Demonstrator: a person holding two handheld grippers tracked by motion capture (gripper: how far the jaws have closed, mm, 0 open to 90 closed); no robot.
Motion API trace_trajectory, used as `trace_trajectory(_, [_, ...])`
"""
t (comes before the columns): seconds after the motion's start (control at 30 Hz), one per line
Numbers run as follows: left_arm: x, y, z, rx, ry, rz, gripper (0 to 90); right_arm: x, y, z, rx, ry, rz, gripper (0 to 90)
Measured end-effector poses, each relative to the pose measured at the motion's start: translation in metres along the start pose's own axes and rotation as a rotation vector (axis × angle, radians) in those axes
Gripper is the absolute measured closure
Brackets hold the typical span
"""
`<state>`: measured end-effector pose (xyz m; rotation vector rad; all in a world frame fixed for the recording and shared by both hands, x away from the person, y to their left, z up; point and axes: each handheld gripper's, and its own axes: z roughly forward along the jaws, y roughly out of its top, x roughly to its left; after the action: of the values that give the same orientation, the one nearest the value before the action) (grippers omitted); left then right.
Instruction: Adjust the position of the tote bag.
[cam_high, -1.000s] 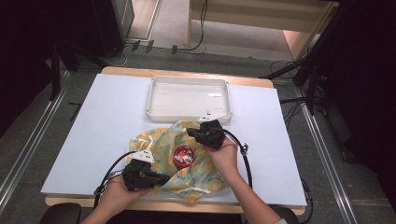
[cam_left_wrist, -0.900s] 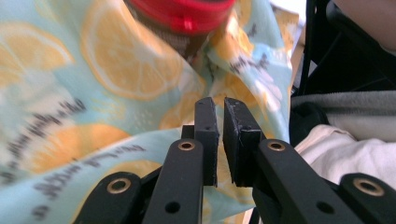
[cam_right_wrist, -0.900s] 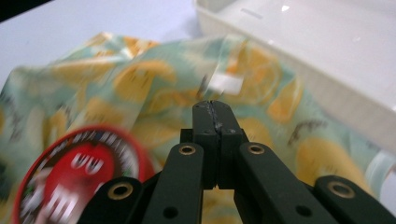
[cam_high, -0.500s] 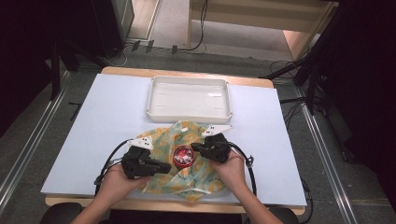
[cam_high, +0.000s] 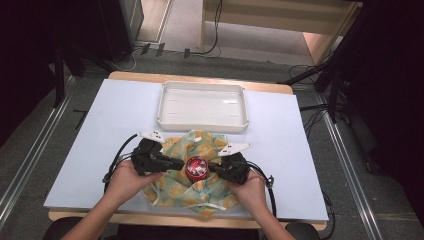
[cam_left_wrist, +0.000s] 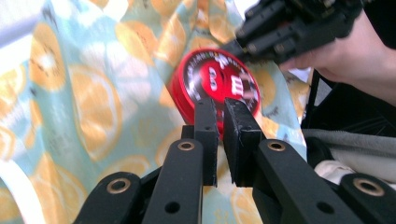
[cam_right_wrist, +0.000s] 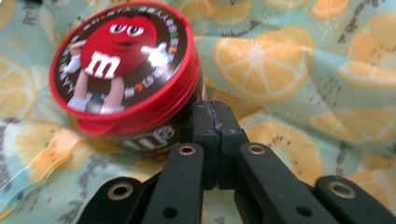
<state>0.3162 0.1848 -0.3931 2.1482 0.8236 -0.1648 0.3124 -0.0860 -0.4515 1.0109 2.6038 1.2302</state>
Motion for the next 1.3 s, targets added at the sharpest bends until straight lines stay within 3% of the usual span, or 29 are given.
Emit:
trace_trajectory(0.37, [0.01, 0.026, 0.012, -0.034, 0.019, 0.003, 84.7, 0.014, -0.017, -0.006, 0.024, 0.021, -0.002, 90.0])
trace_trajectory(0.5, [0.014, 0.029, 0.02, -0.016, 0.036, 0.006, 84.7, 0.023, -0.022, -0.007, 0.036, 0.029, -0.024, 90.0])
trace_trajectory(0.77, [0.025, 0.021, 0.029, 0.005, 0.058, -0.01, 84.8, 0.036, -0.033, -0.004, 0.026, 0.066, -0.081, 90.0])
trace_trajectory(1.3, [0.047, -0.005, 0.039, 0.029, 0.077, -0.05, 85.1, 0.047, -0.047, 0.0, 0.036, 0.103, -0.086, 90.0])
